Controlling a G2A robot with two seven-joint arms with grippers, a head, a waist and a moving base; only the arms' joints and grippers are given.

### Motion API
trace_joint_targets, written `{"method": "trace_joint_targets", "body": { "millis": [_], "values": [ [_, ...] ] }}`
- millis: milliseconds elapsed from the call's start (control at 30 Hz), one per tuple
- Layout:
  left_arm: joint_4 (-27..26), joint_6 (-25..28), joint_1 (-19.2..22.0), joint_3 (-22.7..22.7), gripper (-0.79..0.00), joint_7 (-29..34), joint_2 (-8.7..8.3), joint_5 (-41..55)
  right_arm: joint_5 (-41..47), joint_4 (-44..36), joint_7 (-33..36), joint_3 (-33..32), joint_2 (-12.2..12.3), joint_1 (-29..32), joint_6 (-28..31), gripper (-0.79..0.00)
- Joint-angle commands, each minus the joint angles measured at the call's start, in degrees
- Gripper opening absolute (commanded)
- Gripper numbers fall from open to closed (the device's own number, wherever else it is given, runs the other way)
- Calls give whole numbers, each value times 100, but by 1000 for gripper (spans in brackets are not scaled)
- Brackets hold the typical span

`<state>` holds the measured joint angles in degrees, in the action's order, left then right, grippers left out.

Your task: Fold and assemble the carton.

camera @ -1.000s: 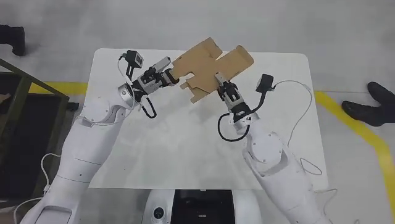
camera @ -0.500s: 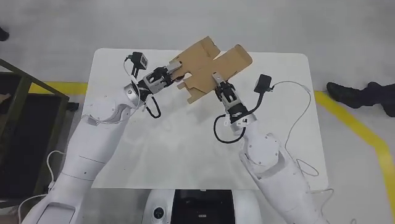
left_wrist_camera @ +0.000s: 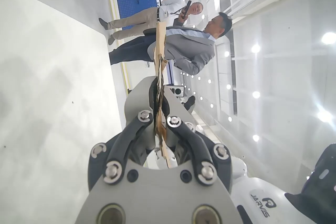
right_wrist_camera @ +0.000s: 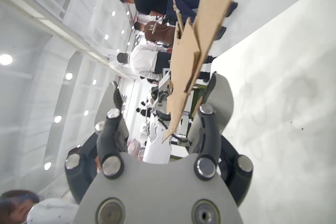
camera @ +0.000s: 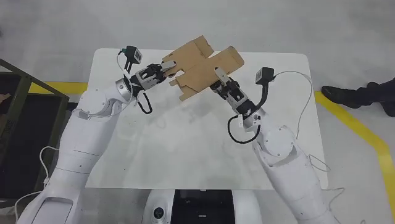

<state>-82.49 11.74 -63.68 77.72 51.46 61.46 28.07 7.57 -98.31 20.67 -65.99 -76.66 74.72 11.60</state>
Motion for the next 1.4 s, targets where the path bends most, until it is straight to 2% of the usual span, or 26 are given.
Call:
{"method": "trace_joint_targets", "body": {
  "millis": [0,133,300,533,867,900,933,967,1067,1167,1233,1367],
  "values": [
    [74,-78,58,112,-785,516,-38,112,133,256,807,-165,54,-62,235,0],
    [235,-303,181,403,-785,1312,-110,507,862,711,2038,-342,119,-182,737,0],
    [245,-540,150,594,-785,1883,-197,433,1233,1216,2971,-574,198,-384,1041,0],
    [138,-913,108,696,-785,2533,-306,164,1357,1580,3516,-645,251,-735,1154,0],
    [146,-886,195,598,-785,2682,-364,-68,1562,1937,4395,-295,265,-1154,943,0],
    [156,-874,220,562,-785,2707,-365,-76,1564,1960,4461,-272,268,-1189,934,-145],
    [172,-873,244,526,-785,2732,-365,-75,1567,1983,4527,-249,271,-1220,931,-363],
    [187,-859,271,494,-785,2743,-365,-85,1586,2010,4585,-227,274,-1244,925,-422],
    [239,-816,346,414,-785,2752,-367,-129,1647,2063,4793,-164,283,-1301,918,-465],
    [284,-787,406,358,-785,2767,-372,-138,1665,2116,4899,-150,300,-1331,921,-622],
    [308,-769,438,331,-785,2778,-378,-145,1670,2142,4946,-144,312,-1341,920,-767],
    [348,-740,500,280,-785,2823,-390,-165,1731,2163,5098,-100,330,-1360,922,-785]
  ]
}}
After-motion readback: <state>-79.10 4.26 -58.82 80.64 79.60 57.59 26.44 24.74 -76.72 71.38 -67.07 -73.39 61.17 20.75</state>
